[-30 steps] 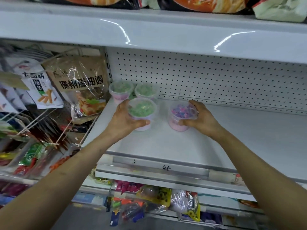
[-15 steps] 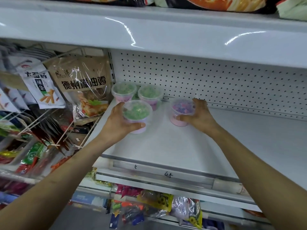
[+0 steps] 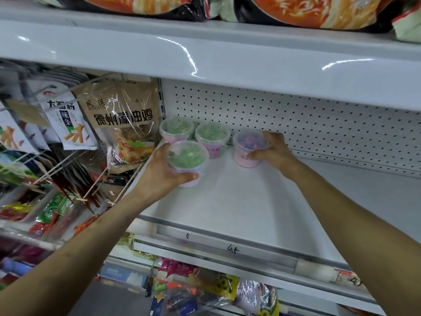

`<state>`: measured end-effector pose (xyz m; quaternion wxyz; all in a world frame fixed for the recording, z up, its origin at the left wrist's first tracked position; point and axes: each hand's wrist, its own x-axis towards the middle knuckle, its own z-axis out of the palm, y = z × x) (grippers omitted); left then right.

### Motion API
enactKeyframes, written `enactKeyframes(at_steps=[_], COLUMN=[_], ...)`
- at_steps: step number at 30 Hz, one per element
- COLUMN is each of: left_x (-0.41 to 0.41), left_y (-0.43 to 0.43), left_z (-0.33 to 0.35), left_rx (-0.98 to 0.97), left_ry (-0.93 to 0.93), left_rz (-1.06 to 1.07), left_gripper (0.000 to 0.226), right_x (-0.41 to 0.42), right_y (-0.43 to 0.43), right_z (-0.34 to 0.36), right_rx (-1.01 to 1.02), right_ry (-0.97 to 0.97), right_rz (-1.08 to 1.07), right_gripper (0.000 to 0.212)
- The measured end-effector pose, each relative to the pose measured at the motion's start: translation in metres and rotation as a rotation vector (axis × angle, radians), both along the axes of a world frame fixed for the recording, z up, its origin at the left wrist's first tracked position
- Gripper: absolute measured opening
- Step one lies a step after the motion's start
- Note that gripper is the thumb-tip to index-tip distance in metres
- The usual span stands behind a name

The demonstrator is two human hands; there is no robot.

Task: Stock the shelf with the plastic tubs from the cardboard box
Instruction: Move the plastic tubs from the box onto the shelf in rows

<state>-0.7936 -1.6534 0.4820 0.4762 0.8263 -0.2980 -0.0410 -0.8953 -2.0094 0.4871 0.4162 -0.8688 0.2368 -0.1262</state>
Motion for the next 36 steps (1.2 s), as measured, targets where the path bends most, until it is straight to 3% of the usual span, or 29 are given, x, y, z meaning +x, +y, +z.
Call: enactKeyframes(at_steps=[15,18,25,33,36], left_x=[-0.004,-0.010,-0.038,-0.085,-0.098], left_y=[0.000,-0.003,-0.036,-0.109,-0.130], left_z=[0.002,0.000,-0.001,-0.017,-0.021], left_rx=[0.041,0.053,0.063,0.038,0.012], left_ry=[-0.011,0.001,-0.004,0.057,0.069], left_rz=[0.000,-0.014,-0.080,-0.241,-0.288], left_gripper=[0.109,0.108,0.102,0.095,0.092], right_x=[-0.003,-0.016,-0.072,-0.145,-0.163], right_y=[0.006,0.016,0.037,0.080,0.071], right_z=[0.001,0.006,0.003,0.009,0.007], right_rx=[0.040,0.009,-0.069,0.122,0.153], right_ry=[-0.080,-0.105,-0.102,-0.077,-0.091], right_rz=[0.000,-0.007,-0.005,0.175,0.104], right_gripper=[0.074,0.055,0.082,0.058,0.068])
